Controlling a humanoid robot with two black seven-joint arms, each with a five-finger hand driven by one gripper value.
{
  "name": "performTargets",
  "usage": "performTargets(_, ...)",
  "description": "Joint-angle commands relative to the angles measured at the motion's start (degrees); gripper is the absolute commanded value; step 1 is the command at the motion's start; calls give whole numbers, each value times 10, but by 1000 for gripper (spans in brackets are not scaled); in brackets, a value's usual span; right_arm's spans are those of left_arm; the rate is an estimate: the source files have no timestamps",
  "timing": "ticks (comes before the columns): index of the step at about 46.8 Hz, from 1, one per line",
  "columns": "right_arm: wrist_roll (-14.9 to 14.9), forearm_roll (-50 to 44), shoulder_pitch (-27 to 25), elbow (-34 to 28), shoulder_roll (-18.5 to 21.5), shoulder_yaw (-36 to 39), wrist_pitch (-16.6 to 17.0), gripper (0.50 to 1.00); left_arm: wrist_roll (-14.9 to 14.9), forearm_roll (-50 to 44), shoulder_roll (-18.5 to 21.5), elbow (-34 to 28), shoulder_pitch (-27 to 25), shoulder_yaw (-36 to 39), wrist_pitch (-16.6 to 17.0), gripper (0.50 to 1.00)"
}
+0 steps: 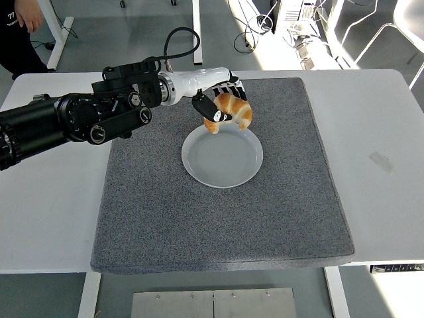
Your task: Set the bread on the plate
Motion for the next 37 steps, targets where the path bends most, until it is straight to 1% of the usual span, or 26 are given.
performTargets(1,0,0,0,0,0,0,0,1000,0,2,-4,0,5,1,1,630)
performTargets(17,0,0,0,0,0,0,0,1000,0,20,-5,8,39,7,5,631)
performTargets(25,0,-1,0,0,0,0,0,1000,1,29,-12,9,50,16,5,631)
performTargets(37,0,0,0,0,0,0,0,1000,1,46,-23,31,64,33,13,633)
